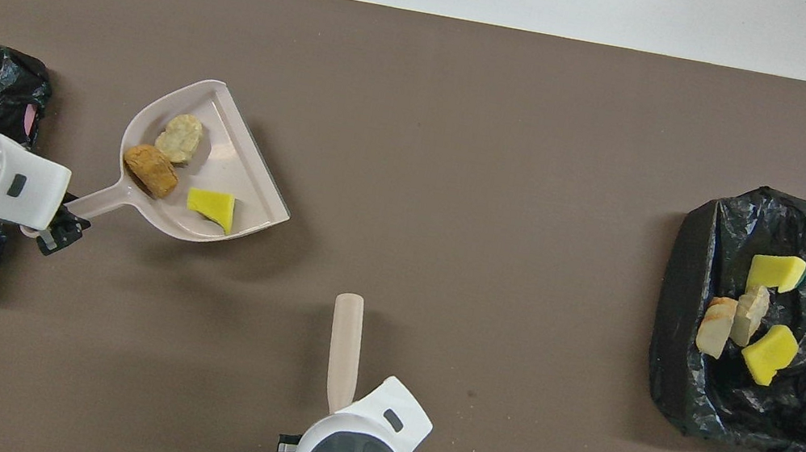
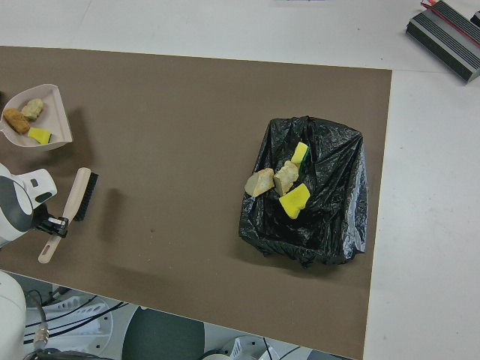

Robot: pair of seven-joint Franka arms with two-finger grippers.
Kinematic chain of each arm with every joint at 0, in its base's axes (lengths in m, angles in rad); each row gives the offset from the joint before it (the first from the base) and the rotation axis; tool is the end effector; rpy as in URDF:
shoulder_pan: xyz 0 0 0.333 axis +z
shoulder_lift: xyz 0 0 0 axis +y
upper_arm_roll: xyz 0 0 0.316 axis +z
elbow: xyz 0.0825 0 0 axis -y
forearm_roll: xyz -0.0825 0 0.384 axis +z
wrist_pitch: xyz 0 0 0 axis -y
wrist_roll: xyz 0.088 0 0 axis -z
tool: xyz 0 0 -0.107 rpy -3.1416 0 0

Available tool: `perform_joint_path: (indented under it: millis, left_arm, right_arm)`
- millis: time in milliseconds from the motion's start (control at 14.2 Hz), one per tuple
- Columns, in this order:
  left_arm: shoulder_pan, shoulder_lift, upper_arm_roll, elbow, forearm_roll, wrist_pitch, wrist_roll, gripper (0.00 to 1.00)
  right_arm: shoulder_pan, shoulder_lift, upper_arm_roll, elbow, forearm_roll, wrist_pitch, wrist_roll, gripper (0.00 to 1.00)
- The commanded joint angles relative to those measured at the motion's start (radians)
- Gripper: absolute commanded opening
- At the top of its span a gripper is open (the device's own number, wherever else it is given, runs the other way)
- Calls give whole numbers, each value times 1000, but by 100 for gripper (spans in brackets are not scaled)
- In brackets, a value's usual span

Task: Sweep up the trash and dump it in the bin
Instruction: 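Carry the loaded dustpan with the left gripper over the nearby black bin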

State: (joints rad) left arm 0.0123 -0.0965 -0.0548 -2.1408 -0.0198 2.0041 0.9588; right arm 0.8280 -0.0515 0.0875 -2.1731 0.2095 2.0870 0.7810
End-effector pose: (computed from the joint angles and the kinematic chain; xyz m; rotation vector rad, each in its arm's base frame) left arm 0.5142 -0.0235 0.4433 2.7369 -1.4815 -0.0477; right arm 0.3093 0.4198 0.4129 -3.0418 -0.0418 0.2358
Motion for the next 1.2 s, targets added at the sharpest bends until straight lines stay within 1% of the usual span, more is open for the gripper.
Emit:
perform_joint_path:
  millis: [0,71,212,282,424,494,565,706,777,847,989,1130]
  left_arm:
    - [119,-9,-10,96,-3,-124,82,0]
    - [173,-5,-10,126,-3,-160,125,0]
    - [257,-2,-10,169,-5,-195,228,0]
    - [303,3,-8,189,-5,-212,274,0]
    - [404,17,-10,240,-6,-255,328,0]
    - [444,30,-8,268,-5,-263,368,0]
    - [474,37,-8,285,-5,-268,417,0]
    - [544,60,-4,335,10,-290,440,0]
    - [575,81,-2,376,12,-304,457,0]
    - [603,109,-2,436,14,-330,480,0]
    - [658,188,-2,559,32,-376,505,0]
    - [678,256,-2,640,108,-386,562,0]
  right_arm:
    - [66,14,-2,-50,-30,97,91,0]
    - [101,51,-2,-51,-60,132,148,0]
    - [138,110,-2,-47,-143,160,225,0]
    - [143,117,-2,-47,-147,179,237,0]
    - [143,119,-2,-41,-147,164,239,0]
    - [142,119,-2,-36,-148,148,241,77]
    - [137,119,-3,-10,-148,116,241,100]
    - [112,124,-3,65,-148,12,238,100]
    - [93,118,-3,93,-148,-19,228,100]
    - [71,105,-3,110,-150,-46,218,100]
    - [33,67,-11,148,-148,-99,172,100]
    - [-22,45,-14,212,-142,-207,66,100]
